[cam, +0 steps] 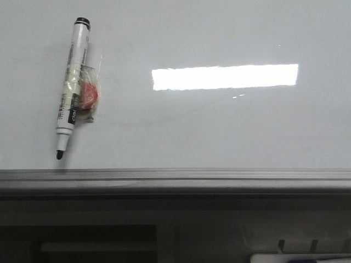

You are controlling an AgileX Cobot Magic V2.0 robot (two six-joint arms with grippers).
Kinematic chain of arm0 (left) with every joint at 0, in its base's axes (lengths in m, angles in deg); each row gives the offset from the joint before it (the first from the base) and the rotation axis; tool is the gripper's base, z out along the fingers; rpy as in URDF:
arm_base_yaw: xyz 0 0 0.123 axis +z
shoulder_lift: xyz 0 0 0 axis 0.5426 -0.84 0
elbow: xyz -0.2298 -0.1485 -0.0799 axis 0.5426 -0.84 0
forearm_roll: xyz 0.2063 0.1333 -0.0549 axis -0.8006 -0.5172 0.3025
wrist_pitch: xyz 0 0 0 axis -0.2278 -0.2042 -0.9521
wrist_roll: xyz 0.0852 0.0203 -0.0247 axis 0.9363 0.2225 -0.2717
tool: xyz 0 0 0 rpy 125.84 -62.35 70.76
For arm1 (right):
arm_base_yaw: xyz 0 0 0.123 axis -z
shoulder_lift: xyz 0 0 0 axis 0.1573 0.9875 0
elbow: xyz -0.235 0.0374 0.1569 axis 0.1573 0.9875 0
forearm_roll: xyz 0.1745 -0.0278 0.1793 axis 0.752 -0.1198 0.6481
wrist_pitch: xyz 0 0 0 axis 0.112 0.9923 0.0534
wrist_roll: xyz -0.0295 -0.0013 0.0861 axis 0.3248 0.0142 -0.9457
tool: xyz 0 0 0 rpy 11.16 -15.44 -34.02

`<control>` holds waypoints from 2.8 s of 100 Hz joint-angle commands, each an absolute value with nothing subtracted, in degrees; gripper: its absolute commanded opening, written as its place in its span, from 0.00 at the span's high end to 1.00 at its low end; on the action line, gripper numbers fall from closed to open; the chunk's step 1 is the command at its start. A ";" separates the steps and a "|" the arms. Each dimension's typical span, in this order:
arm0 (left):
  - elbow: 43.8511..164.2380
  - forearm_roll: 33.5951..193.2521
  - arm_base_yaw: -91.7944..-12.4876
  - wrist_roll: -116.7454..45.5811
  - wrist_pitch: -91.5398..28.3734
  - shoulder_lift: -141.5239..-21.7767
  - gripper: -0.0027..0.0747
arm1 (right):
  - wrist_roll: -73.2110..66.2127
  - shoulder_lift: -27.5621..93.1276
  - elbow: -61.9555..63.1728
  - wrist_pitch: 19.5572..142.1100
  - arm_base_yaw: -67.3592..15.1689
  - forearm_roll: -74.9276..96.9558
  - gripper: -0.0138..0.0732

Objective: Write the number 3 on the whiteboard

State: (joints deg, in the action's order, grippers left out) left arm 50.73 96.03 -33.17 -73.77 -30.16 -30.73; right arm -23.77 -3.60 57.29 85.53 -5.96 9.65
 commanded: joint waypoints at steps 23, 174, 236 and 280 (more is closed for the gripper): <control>59.22 102.99 -33.14 -74.47 -26.86 -40.97 0.99 | -23.81 0.70 45.42 86.63 -6.66 13.89 0.91; 63.84 122.80 -85.93 -47.58 5.37 -81.10 0.36 | -23.70 0.70 45.16 88.26 -6.66 14.71 0.91; 67.50 128.27 -85.93 -56.42 0.36 -89.67 0.89 | -23.70 0.70 45.16 88.94 -6.72 14.71 0.91; 67.50 113.94 -85.93 -56.32 -4.20 -88.98 0.99 | -10.24 0.70 36.94 91.94 -25.76 15.84 0.91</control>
State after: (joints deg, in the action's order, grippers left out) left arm 66.46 119.59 -85.86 -55.74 -5.71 -89.91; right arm -15.04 -0.03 41.59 94.93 -21.91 15.09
